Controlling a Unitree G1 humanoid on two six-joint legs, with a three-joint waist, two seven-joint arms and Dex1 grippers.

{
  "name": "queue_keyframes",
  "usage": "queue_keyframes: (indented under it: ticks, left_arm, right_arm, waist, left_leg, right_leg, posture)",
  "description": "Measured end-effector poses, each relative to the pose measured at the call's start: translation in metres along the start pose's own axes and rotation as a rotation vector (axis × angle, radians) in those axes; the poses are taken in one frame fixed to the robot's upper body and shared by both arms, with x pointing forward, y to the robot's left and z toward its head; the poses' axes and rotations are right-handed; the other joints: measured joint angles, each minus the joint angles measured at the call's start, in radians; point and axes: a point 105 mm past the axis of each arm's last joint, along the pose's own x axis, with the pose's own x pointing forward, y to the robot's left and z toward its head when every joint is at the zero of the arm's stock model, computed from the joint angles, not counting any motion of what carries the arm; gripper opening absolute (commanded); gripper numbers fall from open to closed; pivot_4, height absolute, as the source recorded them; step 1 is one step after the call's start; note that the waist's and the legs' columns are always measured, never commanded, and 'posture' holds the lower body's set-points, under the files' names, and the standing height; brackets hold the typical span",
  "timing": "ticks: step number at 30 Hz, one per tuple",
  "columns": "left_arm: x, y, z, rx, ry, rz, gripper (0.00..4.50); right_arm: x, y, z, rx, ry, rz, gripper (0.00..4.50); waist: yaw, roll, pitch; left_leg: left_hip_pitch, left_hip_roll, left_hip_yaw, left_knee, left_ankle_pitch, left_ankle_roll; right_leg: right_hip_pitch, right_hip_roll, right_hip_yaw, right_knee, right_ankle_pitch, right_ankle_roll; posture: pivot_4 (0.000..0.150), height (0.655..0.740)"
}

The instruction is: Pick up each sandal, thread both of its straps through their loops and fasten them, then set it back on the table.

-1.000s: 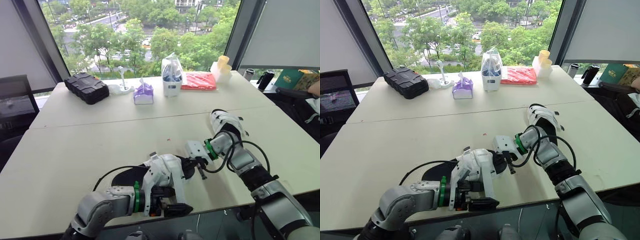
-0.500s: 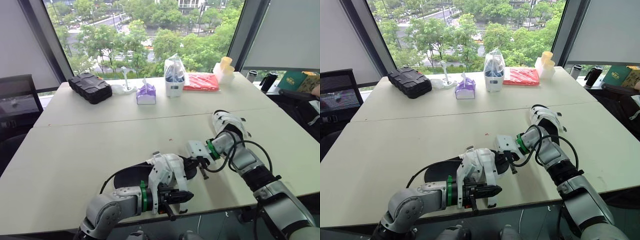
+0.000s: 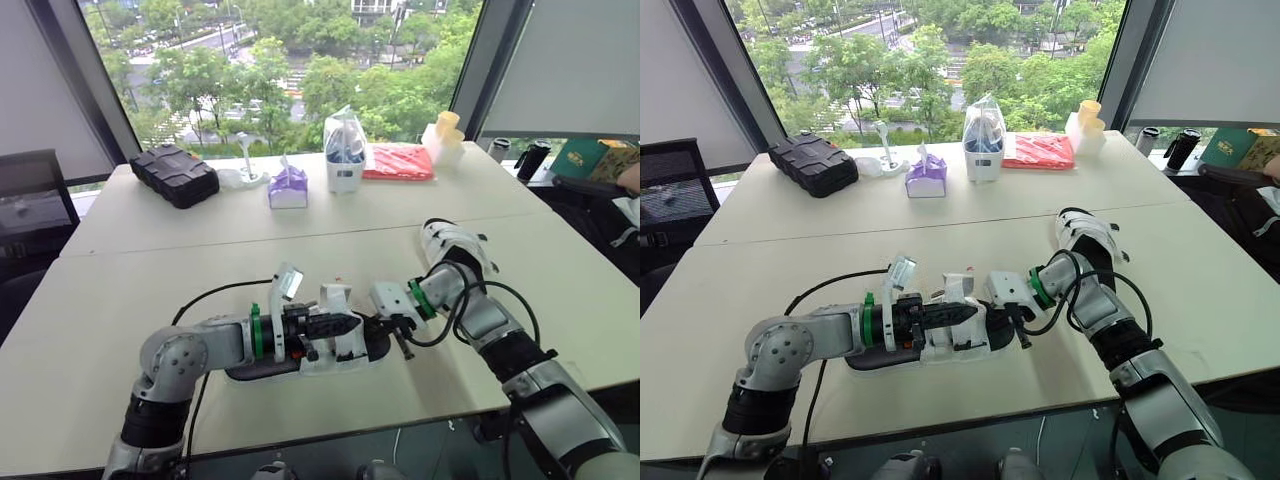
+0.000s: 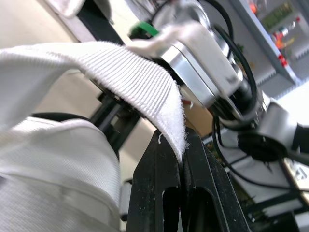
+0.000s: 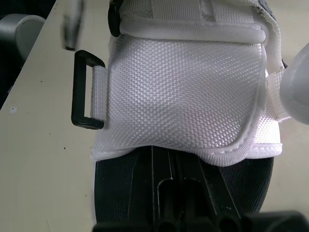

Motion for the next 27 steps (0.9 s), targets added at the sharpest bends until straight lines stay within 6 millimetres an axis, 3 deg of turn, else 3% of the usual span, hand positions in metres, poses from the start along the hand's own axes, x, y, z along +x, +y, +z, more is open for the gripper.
queue_keyframes:
  ticks: [8,27]
  left_arm:
    - [0.010,0.012,0.003,-0.051,-0.015,0.023,0.04]
    - [0.016,0.010,-0.009,-0.101,-0.019,0.026,0.04]
  right_arm:
    - [0.002,-0.001,0.001,-0.014,-0.005,-0.005,0.00]
    - [0.001,-0.001,0.000,-0.021,0.002,-0.007,0.00]
  waist:
    - [-0.007,0.000,0.000]
    - [-0.006,0.000,0.000]
  left_leg:
    - [0.000,0.000,0.000,0.000,0.000,0.000]
    - [0.001,0.000,0.000,0.000,0.000,0.000]
  right_leg:
    - [0.000,0.000,0.000,0.000,0.000,0.000]
    - [0.000,0.000,0.001,0.000,0.000,0.000]
  posture:
    - [0.150,0.7400]
    - [0.150,0.7400]
